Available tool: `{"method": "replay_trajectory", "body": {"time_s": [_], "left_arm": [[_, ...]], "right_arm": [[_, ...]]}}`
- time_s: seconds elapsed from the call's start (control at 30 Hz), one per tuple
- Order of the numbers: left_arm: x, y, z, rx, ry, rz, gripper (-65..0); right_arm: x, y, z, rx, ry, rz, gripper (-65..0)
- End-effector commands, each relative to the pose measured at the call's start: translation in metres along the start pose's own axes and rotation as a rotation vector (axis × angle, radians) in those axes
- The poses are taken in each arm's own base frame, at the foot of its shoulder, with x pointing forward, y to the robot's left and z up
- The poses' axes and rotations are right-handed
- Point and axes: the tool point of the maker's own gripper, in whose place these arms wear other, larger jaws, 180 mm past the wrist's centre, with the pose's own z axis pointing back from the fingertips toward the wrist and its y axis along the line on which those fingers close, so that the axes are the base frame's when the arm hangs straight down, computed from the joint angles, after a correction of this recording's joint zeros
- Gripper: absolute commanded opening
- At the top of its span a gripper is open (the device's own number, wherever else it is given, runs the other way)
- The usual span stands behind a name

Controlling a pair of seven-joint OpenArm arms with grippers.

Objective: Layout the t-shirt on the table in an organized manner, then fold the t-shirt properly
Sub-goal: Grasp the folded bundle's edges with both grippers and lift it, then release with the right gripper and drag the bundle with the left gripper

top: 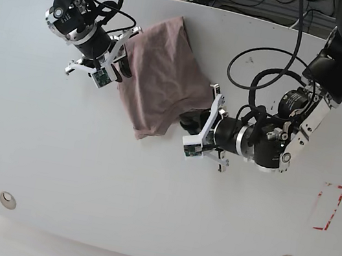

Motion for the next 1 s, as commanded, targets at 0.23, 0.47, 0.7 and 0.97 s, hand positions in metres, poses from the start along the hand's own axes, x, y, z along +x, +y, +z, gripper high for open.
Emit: {"method": "replay_trajectory", "body": {"time_s": [0.23,0.47,0.7,0.97], "left_arm": [[-0.040,-0.040,-0.012,-0.087,0.017,0.106,-60.6],[-0.060,-0.051,-0.025,-0.073,0.078,0.109,-60.6],[-0.090,-0.030,-0.046,0.021,0.223,0.091,-60.6],[-0.087,0.008,-0.069,0.066,0.310,0.011,-60.6]], "right_arm": [[0.027,-0.020,-0.017,-0.009,-0.063,0.006,-52.2],[0.012,-0.010,-0.035,0.047,-0.023,-0.021,-52.6],[-0.008,-0.002,-0.042,0.077,-0.015,-0.076,-52.6],[-0.030,0.012,-0.039,0.101,0.011,-0.113,-52.6]]}}
